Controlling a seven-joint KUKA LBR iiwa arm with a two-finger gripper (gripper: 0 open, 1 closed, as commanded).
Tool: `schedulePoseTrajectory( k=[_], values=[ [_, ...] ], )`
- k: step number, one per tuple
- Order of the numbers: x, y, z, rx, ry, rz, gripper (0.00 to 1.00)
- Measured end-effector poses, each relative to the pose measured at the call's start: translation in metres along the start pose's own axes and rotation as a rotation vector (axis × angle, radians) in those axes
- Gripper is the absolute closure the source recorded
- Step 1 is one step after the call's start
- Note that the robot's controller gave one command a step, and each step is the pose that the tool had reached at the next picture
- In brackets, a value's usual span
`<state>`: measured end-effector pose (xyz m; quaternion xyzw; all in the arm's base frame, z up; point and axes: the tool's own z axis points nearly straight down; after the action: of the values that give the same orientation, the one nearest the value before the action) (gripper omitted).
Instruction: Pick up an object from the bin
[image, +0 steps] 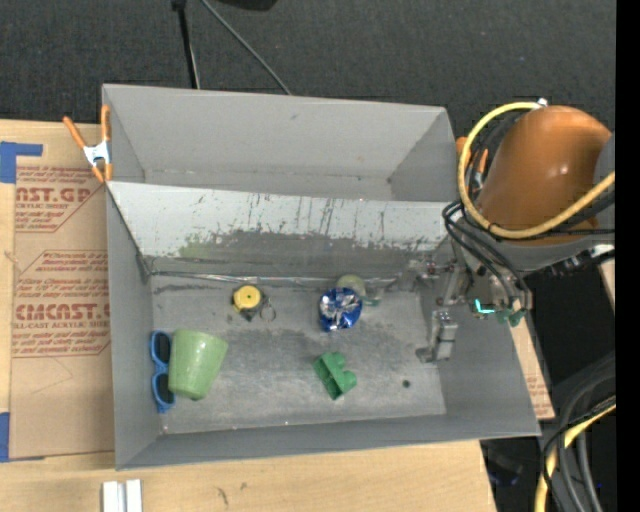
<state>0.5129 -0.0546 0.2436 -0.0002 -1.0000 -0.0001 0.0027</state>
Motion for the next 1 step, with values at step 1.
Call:
schedulePoseTrajectory(
  k=[1],
  values=[
    [-0.0697, 0.0177, 0.1690, 0.000, -0.006, -0.056, 0.00]
  ],
)
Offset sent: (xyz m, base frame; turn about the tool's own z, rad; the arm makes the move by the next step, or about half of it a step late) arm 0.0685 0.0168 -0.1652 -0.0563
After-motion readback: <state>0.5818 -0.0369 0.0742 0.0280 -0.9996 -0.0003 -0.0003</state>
